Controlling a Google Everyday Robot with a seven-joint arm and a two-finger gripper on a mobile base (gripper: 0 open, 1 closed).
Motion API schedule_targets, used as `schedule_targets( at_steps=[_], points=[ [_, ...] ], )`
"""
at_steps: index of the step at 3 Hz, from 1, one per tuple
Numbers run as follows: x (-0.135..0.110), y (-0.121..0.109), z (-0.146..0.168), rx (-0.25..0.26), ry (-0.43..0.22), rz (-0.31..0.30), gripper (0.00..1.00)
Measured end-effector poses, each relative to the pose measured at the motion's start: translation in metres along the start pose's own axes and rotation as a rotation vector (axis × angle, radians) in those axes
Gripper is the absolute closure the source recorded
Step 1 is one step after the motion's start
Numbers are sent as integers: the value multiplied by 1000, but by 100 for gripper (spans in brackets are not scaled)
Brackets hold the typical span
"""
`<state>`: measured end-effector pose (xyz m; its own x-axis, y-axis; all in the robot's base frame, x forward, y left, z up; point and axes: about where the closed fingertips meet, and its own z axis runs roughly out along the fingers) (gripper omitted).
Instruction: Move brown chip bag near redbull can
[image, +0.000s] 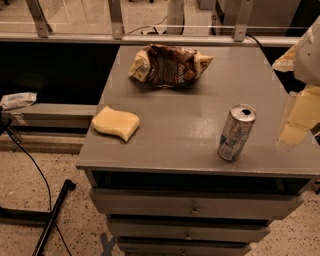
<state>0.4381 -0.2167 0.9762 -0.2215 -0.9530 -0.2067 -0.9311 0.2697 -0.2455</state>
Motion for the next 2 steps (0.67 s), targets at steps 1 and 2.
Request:
schedule_targets(
  at_steps=[1, 2],
  points=[
    [0, 0, 0, 0, 0, 0, 0],
    [-11, -23, 4, 36, -29, -26, 0]
  ],
)
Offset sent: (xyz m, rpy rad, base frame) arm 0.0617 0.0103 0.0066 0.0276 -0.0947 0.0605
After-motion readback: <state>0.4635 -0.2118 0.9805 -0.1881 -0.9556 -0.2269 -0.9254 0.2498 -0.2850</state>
